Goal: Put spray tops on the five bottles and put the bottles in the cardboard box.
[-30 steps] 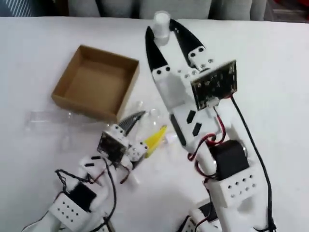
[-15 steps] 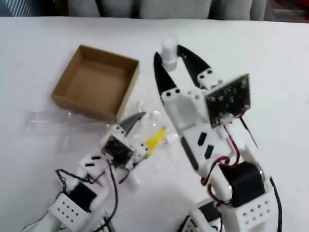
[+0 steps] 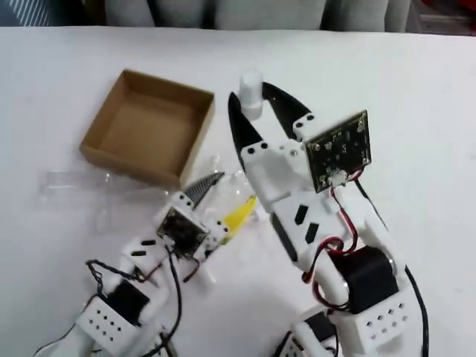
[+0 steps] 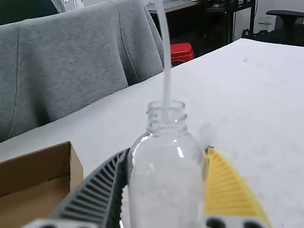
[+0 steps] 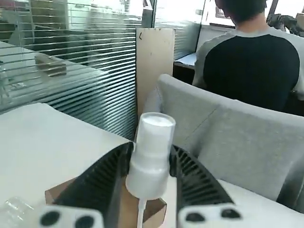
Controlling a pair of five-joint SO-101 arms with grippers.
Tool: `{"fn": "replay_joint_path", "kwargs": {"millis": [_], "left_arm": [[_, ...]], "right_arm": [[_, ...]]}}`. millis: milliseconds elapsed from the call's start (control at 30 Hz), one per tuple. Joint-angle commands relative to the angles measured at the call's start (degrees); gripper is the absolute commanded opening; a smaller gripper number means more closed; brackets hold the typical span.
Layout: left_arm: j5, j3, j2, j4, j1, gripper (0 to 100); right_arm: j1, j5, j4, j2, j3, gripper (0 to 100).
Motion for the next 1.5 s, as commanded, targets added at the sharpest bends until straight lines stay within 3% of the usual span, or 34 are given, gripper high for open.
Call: {"fn": "replay_joint_path", "kwargs": {"millis": [0,400,567,833,1100,1300,1467], "left_arm": [[-0.62,-0.62,-0.48,0.26,-0.13,2],[-0.62,-0.62,-0.48,0.26,-0.31,2],[-0.62,-0.62,-0.48,0.26,-0.40,2],[-0.62,-0.62,-0.48,0.26,-0.40,2],[-0.62,-0.62,-0.48,0.26,-0.48,2],[-0.62,-0.62,-0.48,0.26,-0.31,2],[-0.62,-0.62,-0.48,0.26,-0.31,2]], "right_arm": [[-0.31,-0.35,0.31,-0.40,-0.35,1.6],[-0.84,-0.79,-0.22,-0.48,8.26,1.6],[-4.18,-6.51,0.31,-3.65,13.10,1.6],[-6.11,-6.68,0.48,-9.89,21.71,1.6],[-6.29,-7.03,9.80,-15.08,22.86,2.0],[-6.20,-7.12,12.44,-15.25,22.86,17.0],[-6.11,-7.03,12.44,-14.90,19.08,18.3]]}}
